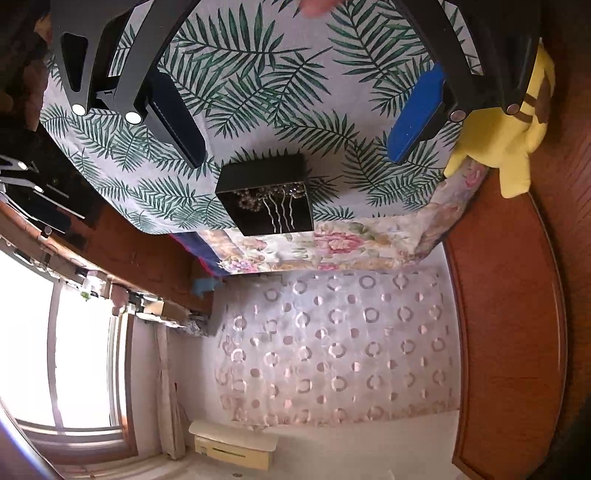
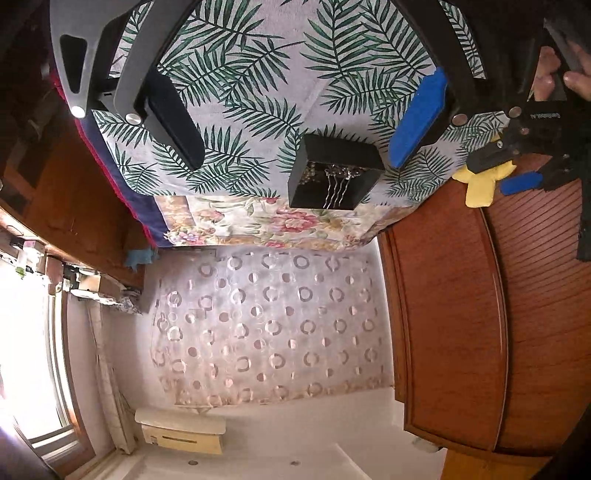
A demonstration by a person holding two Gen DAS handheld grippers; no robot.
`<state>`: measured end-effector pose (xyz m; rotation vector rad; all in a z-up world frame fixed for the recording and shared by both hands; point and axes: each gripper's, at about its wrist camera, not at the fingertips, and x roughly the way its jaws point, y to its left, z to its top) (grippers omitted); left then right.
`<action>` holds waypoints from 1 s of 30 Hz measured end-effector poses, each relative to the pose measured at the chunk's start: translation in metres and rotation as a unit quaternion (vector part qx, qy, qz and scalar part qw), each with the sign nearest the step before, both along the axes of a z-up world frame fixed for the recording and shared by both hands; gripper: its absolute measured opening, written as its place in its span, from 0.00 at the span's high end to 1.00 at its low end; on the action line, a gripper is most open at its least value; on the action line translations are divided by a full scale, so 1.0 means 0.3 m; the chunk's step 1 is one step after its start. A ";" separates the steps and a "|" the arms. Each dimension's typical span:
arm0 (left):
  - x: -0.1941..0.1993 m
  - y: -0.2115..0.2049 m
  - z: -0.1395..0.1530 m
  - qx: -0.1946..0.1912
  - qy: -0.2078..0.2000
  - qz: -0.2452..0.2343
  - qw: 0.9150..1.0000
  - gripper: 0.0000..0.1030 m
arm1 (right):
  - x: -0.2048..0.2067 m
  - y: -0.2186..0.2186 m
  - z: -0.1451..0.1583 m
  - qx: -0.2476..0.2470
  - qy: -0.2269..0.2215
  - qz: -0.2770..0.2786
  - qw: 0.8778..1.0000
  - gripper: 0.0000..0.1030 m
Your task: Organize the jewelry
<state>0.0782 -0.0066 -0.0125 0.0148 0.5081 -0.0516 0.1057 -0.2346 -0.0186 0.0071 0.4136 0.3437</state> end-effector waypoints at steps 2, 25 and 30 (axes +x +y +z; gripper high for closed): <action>-0.003 0.002 0.002 -0.003 -0.002 0.000 1.000 0.08 | -0.005 -0.002 0.000 0.000 0.001 -0.001 1.000 0.03; -0.021 -0.006 0.009 -0.008 -0.007 -0.002 1.000 0.08 | -0.012 0.007 -0.024 0.001 0.006 -0.002 1.000 0.03; -0.024 -0.005 0.010 -0.009 -0.007 -0.001 1.000 0.08 | -0.013 0.012 -0.034 0.000 0.007 -0.005 1.000 0.03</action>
